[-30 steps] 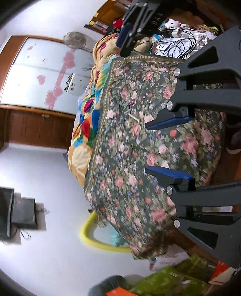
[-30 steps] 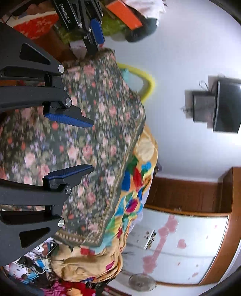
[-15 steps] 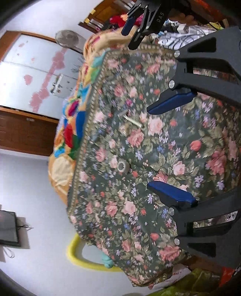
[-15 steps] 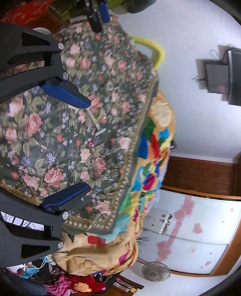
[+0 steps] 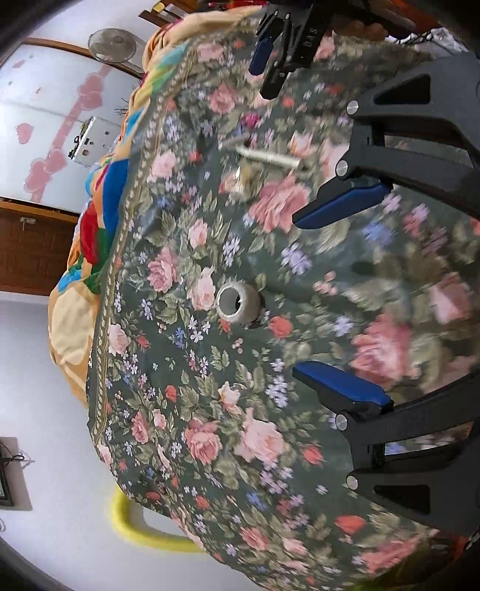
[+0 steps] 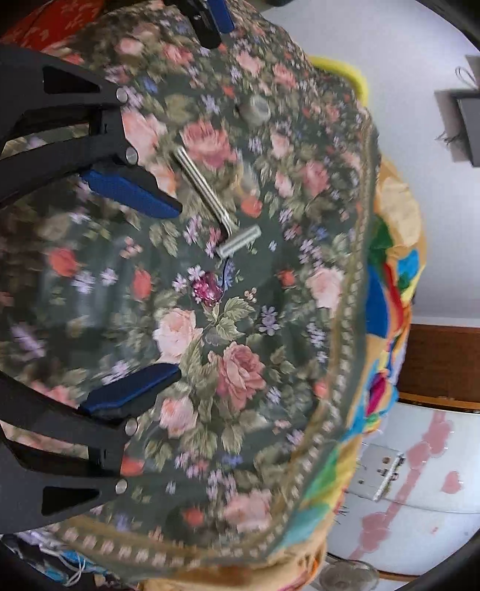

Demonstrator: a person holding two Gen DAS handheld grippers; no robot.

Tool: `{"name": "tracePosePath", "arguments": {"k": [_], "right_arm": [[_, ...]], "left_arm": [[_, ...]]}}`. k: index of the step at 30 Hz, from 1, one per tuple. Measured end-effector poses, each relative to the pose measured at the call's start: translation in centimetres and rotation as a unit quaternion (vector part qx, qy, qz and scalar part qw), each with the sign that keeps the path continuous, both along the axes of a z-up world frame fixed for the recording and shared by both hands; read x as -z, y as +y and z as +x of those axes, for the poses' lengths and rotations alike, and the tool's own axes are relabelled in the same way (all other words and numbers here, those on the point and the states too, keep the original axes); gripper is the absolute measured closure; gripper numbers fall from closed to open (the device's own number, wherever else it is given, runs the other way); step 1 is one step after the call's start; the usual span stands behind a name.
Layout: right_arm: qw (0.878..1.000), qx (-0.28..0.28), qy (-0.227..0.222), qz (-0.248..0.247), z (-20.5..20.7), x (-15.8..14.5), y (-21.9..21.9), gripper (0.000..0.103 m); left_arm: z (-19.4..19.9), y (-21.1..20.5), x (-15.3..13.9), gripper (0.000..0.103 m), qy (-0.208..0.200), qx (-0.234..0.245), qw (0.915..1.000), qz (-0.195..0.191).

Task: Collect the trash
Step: 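Grasp the white tape roll with the left gripper while the right gripper grasps the pink hair clip, then carry the tape roll and pink clip over the wastebasket and open both grippers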

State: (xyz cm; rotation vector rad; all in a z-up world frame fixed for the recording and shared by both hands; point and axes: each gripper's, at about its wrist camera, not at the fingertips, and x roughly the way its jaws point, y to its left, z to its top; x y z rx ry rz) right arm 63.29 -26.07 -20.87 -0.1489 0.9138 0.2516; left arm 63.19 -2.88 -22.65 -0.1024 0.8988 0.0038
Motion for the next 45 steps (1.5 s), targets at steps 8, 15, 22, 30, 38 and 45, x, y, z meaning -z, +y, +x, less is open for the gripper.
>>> {"name": "tracePosePath", "arguments": {"k": [8,15,22,30,38,45], "right_arm": [[1.0,0.016,0.019,0.008,3.0,2.8,0.0,0.06],[0.999,0.036,-0.014,-0.015,3.0,3.3,0.7,0.078],[0.999,0.041,-0.01,-0.01,2.7,2.9,-0.4,0.078],[0.998,0.059,-0.019,-0.008,0.3,0.5,-1.7,0.078],[0.998,0.059,-0.034,-0.004,-3.4,-4.3,-1.1,0.078],[0.997,0.033,-0.072,-0.013,-8.2,-10.0,1.4,0.078]], "left_arm": [[4.6,1.7,2.7,0.03,-0.015,-0.03,0.9993,-0.018],[7.2,1.7,3.9,0.047,-0.009,-0.035,0.9987,-0.034],[6.8,0.2,3.7,0.066,-0.004,-0.019,0.9997,-0.016],[2.7,-2.1,0.1,0.066,0.016,0.021,0.9992,-0.03],[-3.7,-3.6,-4.4,0.066,0.021,0.031,0.9991,-0.019],[-10.5,-2.9,-9.7,0.066,-0.009,0.023,0.9994,-0.024]]}}
